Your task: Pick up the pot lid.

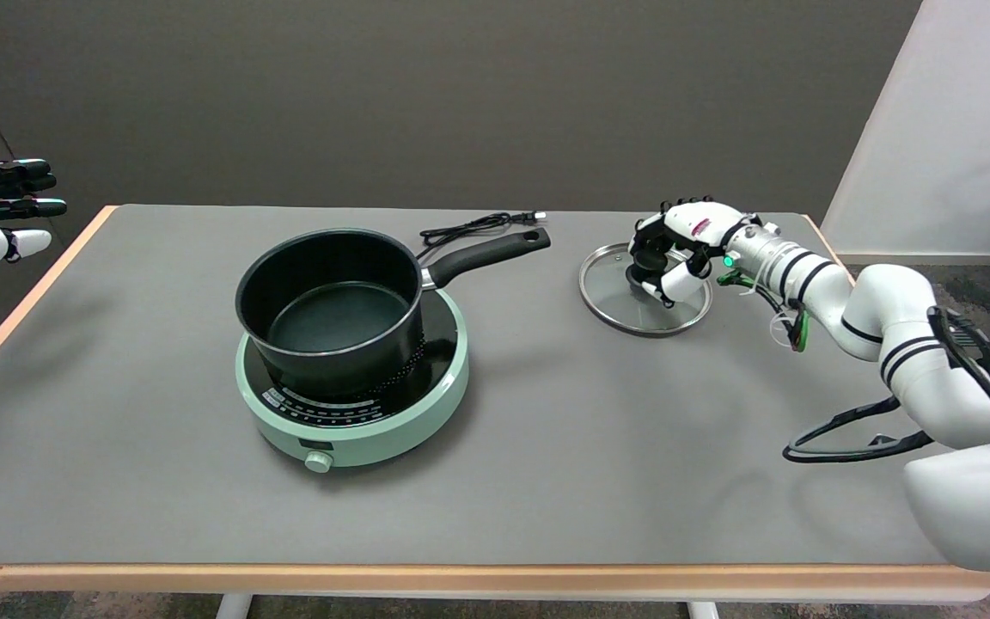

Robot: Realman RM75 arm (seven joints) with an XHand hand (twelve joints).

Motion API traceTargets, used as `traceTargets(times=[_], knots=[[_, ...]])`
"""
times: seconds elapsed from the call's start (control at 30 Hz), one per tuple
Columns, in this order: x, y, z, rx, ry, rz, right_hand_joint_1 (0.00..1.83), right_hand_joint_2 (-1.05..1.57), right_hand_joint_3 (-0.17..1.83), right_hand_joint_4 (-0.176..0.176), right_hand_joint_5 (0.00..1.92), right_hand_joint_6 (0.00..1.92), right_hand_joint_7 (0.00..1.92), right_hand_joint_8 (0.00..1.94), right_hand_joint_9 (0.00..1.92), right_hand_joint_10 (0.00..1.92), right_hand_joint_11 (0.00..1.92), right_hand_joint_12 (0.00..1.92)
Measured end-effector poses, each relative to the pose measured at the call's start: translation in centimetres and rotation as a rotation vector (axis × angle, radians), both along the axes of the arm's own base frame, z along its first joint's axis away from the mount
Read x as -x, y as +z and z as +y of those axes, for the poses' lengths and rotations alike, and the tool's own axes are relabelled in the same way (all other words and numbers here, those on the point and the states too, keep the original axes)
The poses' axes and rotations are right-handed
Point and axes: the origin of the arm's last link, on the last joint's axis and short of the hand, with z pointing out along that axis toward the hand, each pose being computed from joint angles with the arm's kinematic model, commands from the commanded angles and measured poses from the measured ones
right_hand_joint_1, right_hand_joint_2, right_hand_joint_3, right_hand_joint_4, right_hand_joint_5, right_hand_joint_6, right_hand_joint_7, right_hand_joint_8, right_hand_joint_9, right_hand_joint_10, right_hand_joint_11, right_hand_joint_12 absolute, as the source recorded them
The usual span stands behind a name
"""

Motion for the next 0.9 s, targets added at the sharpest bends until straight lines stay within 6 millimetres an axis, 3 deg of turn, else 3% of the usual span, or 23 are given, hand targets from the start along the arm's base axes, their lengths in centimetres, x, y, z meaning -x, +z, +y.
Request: traceTargets(times=[0.53,0.67,0.83,0.9], knots=[[0.11,0.0,-0.01,0.001,-0.003,-0.003,0.92,0.7,0.95,0.166,0.73,0.71,0.87,0.39,0.77,0.65,0.55,1.28],[0.11,-0.06,-0.01,-0.002,-0.003,-0.004,0.97,0.75,0.88,0.163,0.75,0.72,0.9,0.39,0.79,0.63,0.56,1.26],[0.07,-0.14,-0.04,-0.005,-0.001,-0.005,0.96,0.78,0.95,0.176,0.75,0.81,0.93,0.51,0.81,0.68,0.61,1.37],[0.03,-0.22,-0.06,-0.009,0.0,-0.005,0.93,1.09,0.28,0.176,0.77,1.33,0.94,0.57,0.83,0.73,0.64,1.37]])
